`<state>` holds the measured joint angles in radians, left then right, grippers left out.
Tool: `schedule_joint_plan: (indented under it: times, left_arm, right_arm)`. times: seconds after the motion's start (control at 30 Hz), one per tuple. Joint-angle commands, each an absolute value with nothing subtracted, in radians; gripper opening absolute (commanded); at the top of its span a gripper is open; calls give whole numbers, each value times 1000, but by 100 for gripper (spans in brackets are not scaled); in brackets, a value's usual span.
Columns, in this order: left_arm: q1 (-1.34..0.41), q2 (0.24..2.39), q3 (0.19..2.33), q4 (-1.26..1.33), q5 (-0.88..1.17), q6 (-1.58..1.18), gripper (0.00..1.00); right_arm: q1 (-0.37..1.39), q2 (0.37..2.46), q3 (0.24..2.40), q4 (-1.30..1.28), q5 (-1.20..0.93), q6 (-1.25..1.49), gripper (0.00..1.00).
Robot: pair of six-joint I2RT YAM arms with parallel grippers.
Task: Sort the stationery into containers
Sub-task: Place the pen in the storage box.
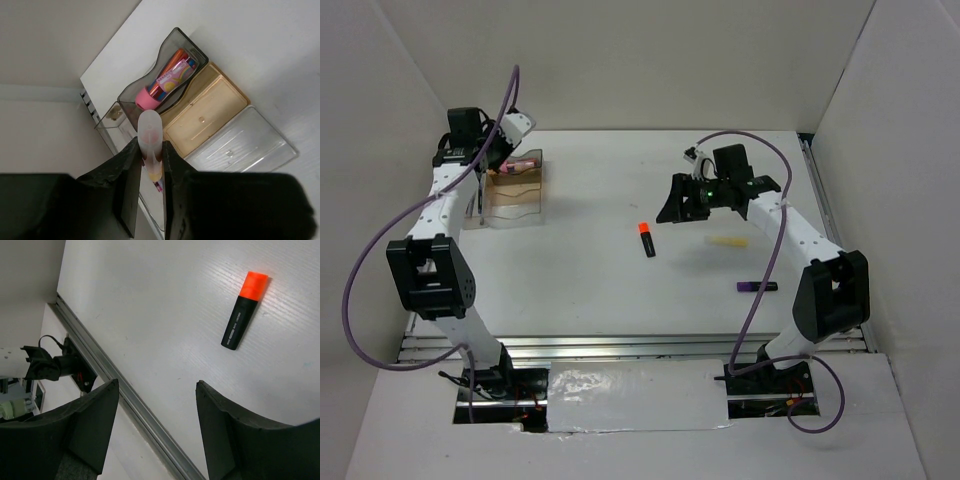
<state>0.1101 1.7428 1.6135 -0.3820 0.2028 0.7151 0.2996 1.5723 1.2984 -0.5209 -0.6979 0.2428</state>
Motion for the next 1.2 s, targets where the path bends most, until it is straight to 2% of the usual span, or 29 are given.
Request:
schedule_joint_plan:
  times: [0.0, 0.23, 0.4, 0.63, 0.77, 0.8, 0.87, 1.03, 1.17]
  left_arm:
    - [121, 1805, 1638, -301, 225, 842, 2]
    - [121, 1896, 1687, -290, 232, 813, 4]
    - [118, 1942, 1660, -226, 193, 796, 11]
    - [114, 1996, 1658, -193, 163, 818, 11]
    - [118, 2023, 1674, -192, 152, 793, 36]
    - [118, 2031, 1690, -198, 152, 784, 37]
    - [123, 2048, 1710, -225, 152, 764, 40]
    - [140, 2045, 1735, -241, 164, 726, 63]
    - [152, 2004, 1758, -270, 211, 671, 69]
  right_arm:
    - [282, 1534, 1276, -479, -716, 233, 70]
    - [270, 1534, 1258, -474, -718, 233, 70]
    - [258, 1532, 1246, -469, -709, 235, 70]
    - [250, 1539, 1249, -474, -686, 226, 70]
    - [253, 1543, 1256, -498, -594, 206, 70]
    - [252, 1546, 1264, -511, -566, 198, 71]
    - [250, 1552, 1275, -538, -502, 175, 79]
    - [238, 1552, 1315, -610, -451, 114, 84]
    - [226, 1560, 1368, -710, -434, 29, 87]
